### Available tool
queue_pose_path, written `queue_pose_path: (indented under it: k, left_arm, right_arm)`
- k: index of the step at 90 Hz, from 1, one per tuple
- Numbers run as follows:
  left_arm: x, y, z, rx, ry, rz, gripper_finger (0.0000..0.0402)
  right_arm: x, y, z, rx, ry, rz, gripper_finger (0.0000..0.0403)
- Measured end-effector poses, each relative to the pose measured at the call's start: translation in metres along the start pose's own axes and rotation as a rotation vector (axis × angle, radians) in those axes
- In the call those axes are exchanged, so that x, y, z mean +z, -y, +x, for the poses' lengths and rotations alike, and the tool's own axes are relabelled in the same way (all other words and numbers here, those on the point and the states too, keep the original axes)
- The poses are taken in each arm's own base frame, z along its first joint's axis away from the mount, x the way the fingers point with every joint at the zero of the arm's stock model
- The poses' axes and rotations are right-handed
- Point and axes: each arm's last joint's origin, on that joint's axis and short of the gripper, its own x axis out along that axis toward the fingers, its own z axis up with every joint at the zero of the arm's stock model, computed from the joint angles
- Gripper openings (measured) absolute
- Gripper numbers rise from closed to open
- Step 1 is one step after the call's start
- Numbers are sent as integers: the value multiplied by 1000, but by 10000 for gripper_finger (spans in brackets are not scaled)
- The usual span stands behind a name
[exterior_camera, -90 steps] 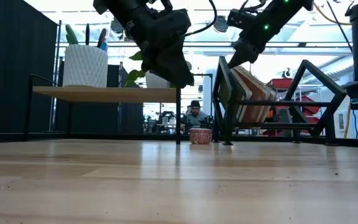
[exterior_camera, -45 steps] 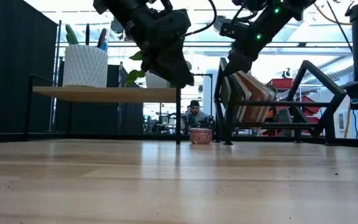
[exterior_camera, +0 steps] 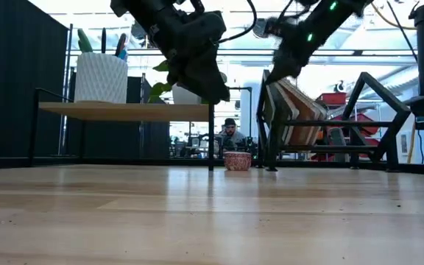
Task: Stock shelves
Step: Adjust the black bookshelf, then put the blue calculator under the shelf
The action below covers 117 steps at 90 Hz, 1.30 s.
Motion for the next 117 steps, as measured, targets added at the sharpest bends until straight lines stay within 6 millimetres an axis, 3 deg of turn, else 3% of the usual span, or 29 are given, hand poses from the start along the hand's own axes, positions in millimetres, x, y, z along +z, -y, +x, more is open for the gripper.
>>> queue_pose_path:
  k: [13, 28, 35, 46, 63, 76, 117]
  left_arm:
    - [0, 0, 0, -1, -1, -1, 173]
    - [0, 0, 0, -4, -1, -1, 173]
    - [0, 0, 0, -4, -1, -1, 173]
    - [0, 0, 0, -5, -1, -2, 173]
    - [0, 1, 0, -6, -1, -2, 173]
    - [0, 1, 0, -7, -1, -3, 173]
    - [0, 1, 0, -7, -1, -6, 173]
  right_arm:
    - [4, -2, -47, 122, -43, 160, 0]
    - [-18, -11, -94, 520, -309, 355, 7]
    - [-31, -23, -109, 641, -458, 397, 26]
    - [-49, -44, -128, 696, -591, 378, 74]
    - [-68, -68, -142, 685, -659, 348, 152]
    - [-79, -77, -150, 680, -693, 347, 187]
    - [-107, -107, -160, 757, -702, 418, 195]
